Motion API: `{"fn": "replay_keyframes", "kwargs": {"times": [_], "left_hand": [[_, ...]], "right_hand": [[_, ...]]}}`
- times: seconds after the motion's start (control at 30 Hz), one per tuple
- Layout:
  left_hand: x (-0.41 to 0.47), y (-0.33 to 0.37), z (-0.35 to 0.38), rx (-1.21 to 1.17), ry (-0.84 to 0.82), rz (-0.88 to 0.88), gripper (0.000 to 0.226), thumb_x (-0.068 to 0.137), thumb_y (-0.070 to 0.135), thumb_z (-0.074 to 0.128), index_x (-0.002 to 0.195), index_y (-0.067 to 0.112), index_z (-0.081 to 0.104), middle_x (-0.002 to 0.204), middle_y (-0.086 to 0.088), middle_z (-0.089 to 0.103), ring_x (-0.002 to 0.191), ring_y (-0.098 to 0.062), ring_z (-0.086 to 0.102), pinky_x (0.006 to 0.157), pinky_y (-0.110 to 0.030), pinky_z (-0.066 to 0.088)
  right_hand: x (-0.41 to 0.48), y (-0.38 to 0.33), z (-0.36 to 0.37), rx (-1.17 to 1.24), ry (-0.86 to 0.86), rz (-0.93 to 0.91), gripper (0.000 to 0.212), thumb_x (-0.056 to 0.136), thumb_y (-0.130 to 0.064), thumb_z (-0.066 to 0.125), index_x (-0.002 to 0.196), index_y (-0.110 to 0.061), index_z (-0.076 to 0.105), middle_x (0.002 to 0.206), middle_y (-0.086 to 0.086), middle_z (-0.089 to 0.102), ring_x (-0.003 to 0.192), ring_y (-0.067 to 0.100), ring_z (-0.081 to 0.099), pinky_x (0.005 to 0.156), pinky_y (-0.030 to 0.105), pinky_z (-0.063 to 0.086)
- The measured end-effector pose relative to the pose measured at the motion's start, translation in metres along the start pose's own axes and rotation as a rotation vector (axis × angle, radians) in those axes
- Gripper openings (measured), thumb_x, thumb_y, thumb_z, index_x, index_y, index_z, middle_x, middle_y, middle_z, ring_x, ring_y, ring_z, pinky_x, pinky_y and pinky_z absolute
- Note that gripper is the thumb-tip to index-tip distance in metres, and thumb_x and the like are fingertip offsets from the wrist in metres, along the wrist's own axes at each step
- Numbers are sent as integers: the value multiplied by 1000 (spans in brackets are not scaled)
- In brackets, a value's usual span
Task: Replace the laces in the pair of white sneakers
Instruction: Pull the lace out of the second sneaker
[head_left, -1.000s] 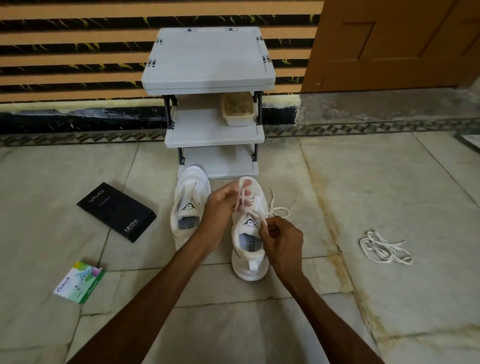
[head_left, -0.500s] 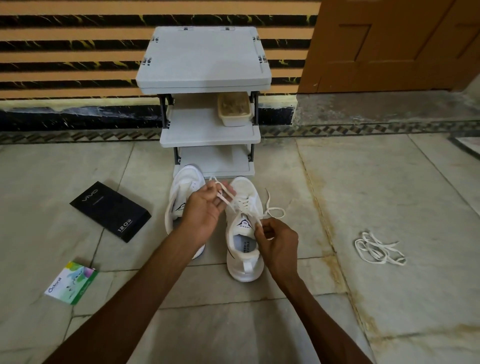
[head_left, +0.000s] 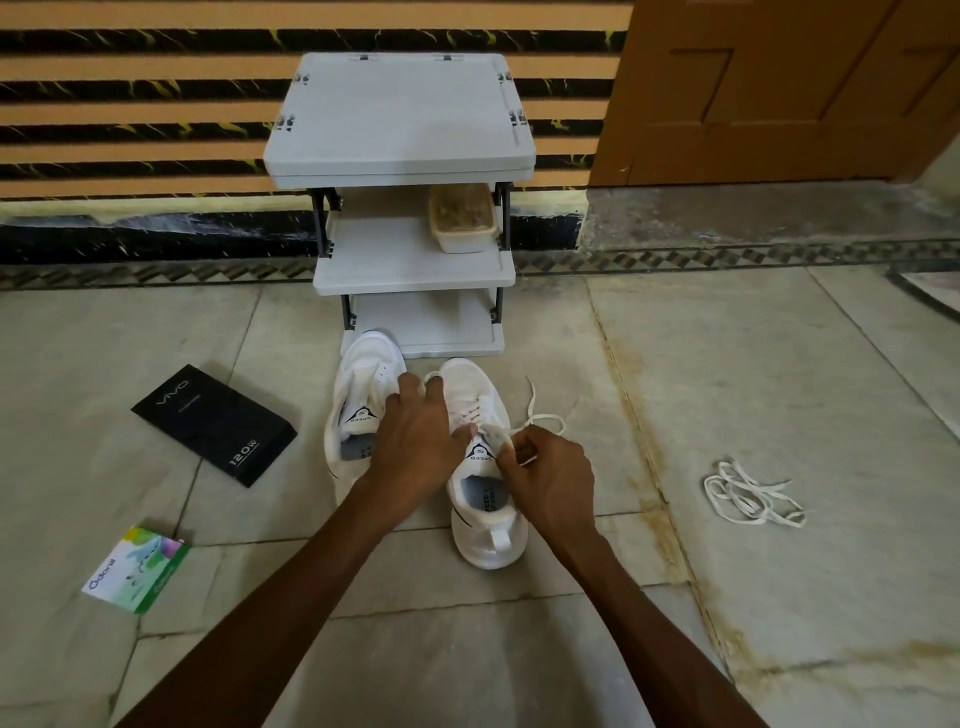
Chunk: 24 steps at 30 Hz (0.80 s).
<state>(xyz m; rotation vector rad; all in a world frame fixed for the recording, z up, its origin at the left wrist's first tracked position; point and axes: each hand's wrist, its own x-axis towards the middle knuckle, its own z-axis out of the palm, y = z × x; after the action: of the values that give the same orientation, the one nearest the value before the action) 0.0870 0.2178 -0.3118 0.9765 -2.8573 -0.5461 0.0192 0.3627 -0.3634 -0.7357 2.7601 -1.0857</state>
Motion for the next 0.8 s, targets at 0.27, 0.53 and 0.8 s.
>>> {"fn": "replay_keyframes", "kwargs": {"times": [0.27, 0.53, 0.8], "left_hand": [[-15, 13, 2, -131, 66, -67, 52, 88, 20, 65, 127, 14, 31, 102, -13, 61, 88, -31, 64, 65, -35, 47], [-15, 0, 4, -327, 104, -91, 40, 87, 7, 62, 114, 14, 34, 83, -8, 58, 77, -31, 61, 62, -38, 44], [-15, -6, 1, -403, 64, -74, 37, 87, 8, 63, 111, 16, 37, 83, -9, 58, 78, -30, 63, 67, -42, 53]], "right_hand": [[14, -11, 0, -236, -101, -36, 36, 95, -46, 51, 70, -21, 57, 59, -7, 51, 51, 11, 46, 51, 24, 32], [24, -5, -4, 341, -20, 219, 17, 72, -11, 75, 85, -19, 68, 87, -3, 67, 75, 14, 64, 67, 34, 56], [24, -28, 9, -203, -243, -303, 40, 66, -6, 76, 98, -26, 64, 112, -2, 46, 98, 17, 41, 58, 23, 32]]}}
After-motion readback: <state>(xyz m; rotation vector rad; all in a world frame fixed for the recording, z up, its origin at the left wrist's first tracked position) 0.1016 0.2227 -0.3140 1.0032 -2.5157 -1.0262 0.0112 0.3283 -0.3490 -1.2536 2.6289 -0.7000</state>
